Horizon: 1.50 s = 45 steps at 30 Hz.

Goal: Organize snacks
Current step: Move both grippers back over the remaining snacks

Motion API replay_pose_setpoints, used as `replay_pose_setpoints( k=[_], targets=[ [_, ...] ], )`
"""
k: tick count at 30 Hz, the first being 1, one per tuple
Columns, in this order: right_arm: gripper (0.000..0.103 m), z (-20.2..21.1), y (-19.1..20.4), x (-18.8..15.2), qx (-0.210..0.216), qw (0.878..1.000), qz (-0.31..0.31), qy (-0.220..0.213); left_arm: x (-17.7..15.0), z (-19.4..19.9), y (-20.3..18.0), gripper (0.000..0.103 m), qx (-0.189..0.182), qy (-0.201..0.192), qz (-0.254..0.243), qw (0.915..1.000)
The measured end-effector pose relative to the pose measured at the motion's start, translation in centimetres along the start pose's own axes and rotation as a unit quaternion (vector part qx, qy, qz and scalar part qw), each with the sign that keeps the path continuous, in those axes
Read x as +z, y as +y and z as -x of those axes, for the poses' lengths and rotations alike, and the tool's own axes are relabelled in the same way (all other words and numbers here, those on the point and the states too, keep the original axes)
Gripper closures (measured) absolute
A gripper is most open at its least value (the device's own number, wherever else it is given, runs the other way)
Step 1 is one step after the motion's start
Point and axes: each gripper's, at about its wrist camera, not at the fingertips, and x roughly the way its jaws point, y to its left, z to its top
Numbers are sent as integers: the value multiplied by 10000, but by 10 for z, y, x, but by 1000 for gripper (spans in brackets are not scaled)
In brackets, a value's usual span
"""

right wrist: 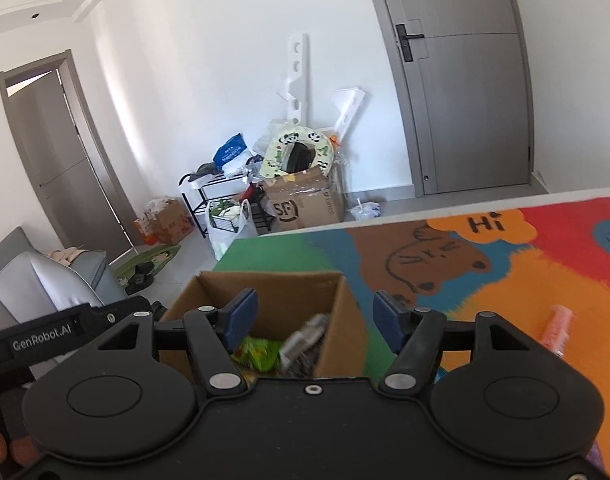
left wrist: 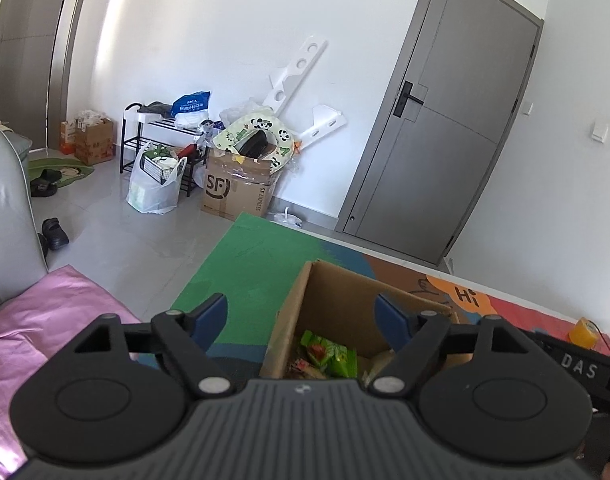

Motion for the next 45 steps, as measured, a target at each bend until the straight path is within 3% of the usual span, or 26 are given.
replay_pose_setpoints(
  k=[14, 28, 39, 45],
  targets=[
    [28, 60, -45, -20, -414, 9986, -277, -179, -26, 22, -28, 16, -275, 162, -275, 9991],
    [16, 93, -88, -42, -619, 9968, -475, -152, -51, 31, -73, 14, -570, 320, -667, 9956],
    [17, 111, -126, -55, -679, 9954, -652, -196, -71, 26, -113, 14, -933, 514, -928, 9900],
    [28, 110, -141, -61, -693, 9950, -721, -85, -80, 24, -131, 19, -1014, 499, -1068, 9878]
  ],
)
